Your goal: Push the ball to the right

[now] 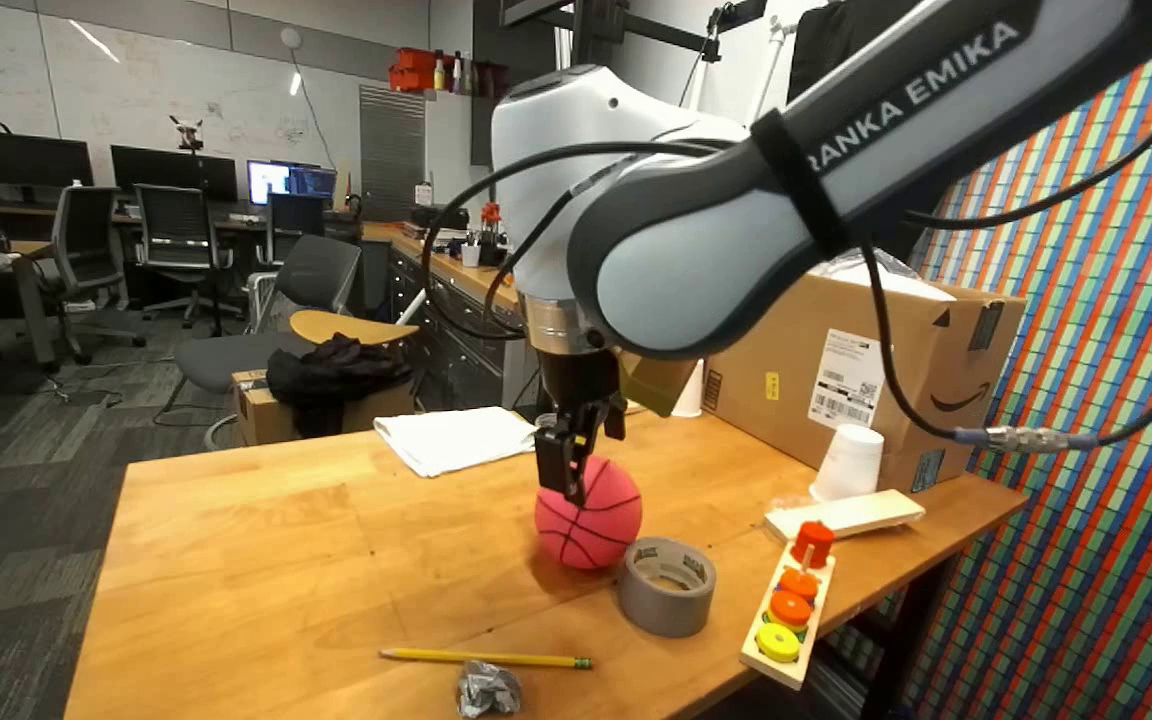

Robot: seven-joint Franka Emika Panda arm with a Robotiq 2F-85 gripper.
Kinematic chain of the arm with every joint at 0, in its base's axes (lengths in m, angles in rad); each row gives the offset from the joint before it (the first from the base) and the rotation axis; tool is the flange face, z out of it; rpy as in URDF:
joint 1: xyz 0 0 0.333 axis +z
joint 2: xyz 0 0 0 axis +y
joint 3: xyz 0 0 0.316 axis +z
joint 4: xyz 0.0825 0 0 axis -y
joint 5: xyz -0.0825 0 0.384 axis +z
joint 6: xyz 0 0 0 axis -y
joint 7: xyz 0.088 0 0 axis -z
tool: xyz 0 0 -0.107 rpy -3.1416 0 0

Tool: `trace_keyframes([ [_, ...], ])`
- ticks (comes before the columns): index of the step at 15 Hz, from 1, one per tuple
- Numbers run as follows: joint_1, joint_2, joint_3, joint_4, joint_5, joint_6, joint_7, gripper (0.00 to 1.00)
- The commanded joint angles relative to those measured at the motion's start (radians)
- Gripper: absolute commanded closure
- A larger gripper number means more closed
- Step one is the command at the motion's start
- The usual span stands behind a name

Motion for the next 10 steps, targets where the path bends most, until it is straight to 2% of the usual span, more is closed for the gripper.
trace_keyframes([
  [1,0.029,-0.058,0.059,-0.087,-0.21,-0.029,0.138,0.0],
  [2,0.037,-0.064,0.072,-0.104,-0.224,-0.03,0.155,0.0],
  [10,0.114,-0.072,0.15,-0.151,0.014,0.203,0.087,0.0],
])
